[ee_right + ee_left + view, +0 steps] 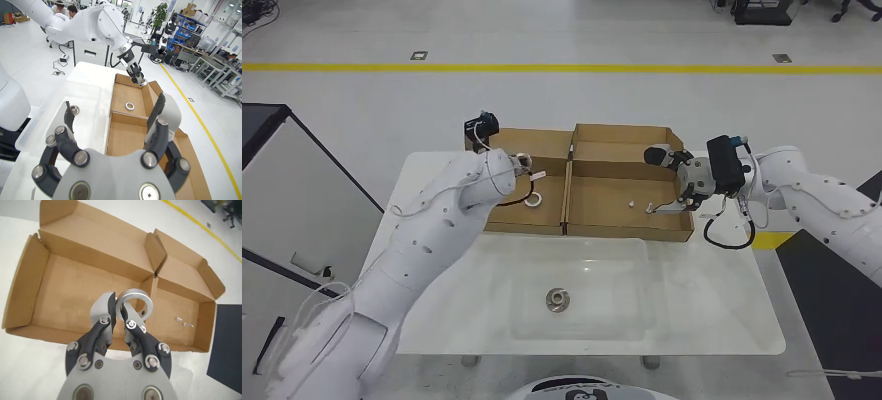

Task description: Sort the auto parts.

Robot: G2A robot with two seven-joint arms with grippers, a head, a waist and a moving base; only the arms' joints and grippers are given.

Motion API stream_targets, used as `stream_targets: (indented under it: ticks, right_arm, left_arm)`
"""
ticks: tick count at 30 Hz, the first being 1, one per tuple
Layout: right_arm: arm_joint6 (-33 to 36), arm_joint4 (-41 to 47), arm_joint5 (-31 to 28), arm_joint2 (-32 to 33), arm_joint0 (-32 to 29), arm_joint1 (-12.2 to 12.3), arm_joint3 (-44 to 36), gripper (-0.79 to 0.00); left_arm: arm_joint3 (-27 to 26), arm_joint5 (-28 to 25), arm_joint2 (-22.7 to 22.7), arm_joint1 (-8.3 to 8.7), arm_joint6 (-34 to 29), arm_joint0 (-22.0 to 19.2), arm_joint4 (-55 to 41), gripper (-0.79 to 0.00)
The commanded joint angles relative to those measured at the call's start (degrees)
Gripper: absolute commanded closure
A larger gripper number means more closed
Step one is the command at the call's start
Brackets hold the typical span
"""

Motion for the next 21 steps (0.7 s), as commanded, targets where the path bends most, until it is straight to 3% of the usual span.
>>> stream_targets:
  ticks: [1,13,21]
  right_arm:
    - [0.0,0.0,0.0,0.0,0.0,0.0,0.0,-0.785]
    - [0.0,0.0,0.0,0.0,0.0,0.0,0.0,-0.785]
    - [0.0,0.0,0.0,0.0,0.0,0.0,0.0,-0.785]
  left_arm:
    - [4.0,0.9,2.1,-0.81,1.1,-1.4,0.3,0.000]
    - [20.7,2.2,11.5,-5.40,2.4,-7.5,-0.2,0.000]
    - [27.7,0.9,15.7,-7.82,1.2,-10.2,-0.8,0.000]
